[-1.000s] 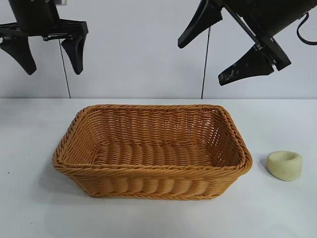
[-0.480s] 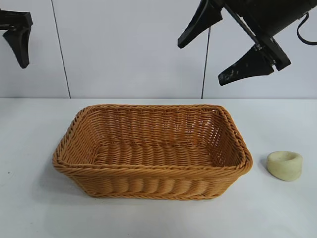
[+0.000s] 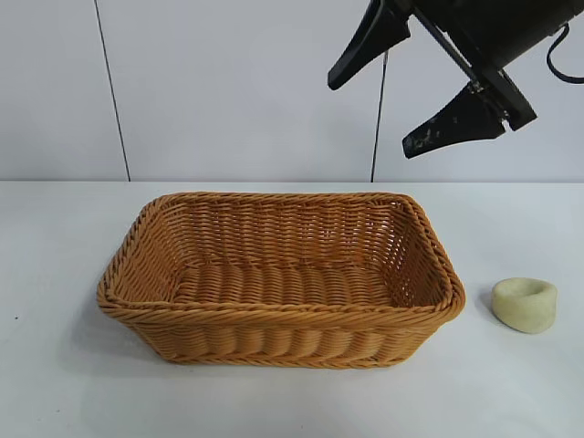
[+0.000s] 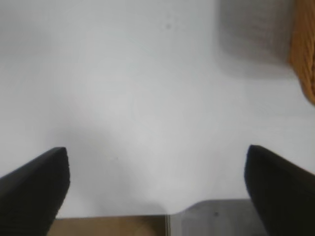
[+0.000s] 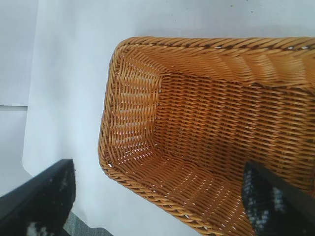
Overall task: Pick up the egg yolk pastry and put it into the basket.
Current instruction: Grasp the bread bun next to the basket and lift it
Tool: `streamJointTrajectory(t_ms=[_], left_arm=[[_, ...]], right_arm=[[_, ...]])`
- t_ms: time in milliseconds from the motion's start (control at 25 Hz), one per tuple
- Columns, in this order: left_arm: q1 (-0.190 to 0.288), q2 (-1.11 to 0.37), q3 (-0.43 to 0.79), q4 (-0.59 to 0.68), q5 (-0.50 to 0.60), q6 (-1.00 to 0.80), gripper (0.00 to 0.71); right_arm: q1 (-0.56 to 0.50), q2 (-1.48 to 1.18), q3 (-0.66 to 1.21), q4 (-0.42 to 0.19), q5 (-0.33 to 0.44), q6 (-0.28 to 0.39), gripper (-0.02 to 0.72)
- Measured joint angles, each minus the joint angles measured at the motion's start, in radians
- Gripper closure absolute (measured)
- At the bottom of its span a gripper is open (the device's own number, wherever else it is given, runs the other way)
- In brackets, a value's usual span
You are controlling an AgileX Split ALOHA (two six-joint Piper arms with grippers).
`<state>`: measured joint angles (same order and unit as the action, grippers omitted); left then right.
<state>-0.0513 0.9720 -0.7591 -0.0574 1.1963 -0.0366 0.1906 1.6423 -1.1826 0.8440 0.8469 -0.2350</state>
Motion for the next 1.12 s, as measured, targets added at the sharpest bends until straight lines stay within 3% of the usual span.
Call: streamJointTrajectory(t_ms=[240, 520, 680, 840, 1120], left_arm=[[0.0, -0.292, 0.209, 0.0, -0.147, 0.002, 0.018], [0.0, -0.547, 0.256, -0.006, -0.136, 0.024, 0.018], [0.0, -0.661, 0.256, -0.009, -0.135, 0.028, 0.018], [0.0, -0.785, 0.256, -0.009, -0.135, 0.028, 0.018], [0.0, -0.973, 0.256, -0.013, -0.134, 0.028, 0.018]], right_arm=[[0.0, 0.0, 0.0, 0.0, 0.0, 0.0, 0.049], [0.0, 0.0, 0.0, -0.005, 0.0, 0.0, 0.049], [0.0, 0.0, -0.022, -0.063, 0.008, 0.0, 0.049], [0.0, 0.0, -0.087, -0.188, 0.059, 0.036, 0.049], [0.0, 0.0, -0.175, -0.606, 0.153, 0.235, 0.049]])
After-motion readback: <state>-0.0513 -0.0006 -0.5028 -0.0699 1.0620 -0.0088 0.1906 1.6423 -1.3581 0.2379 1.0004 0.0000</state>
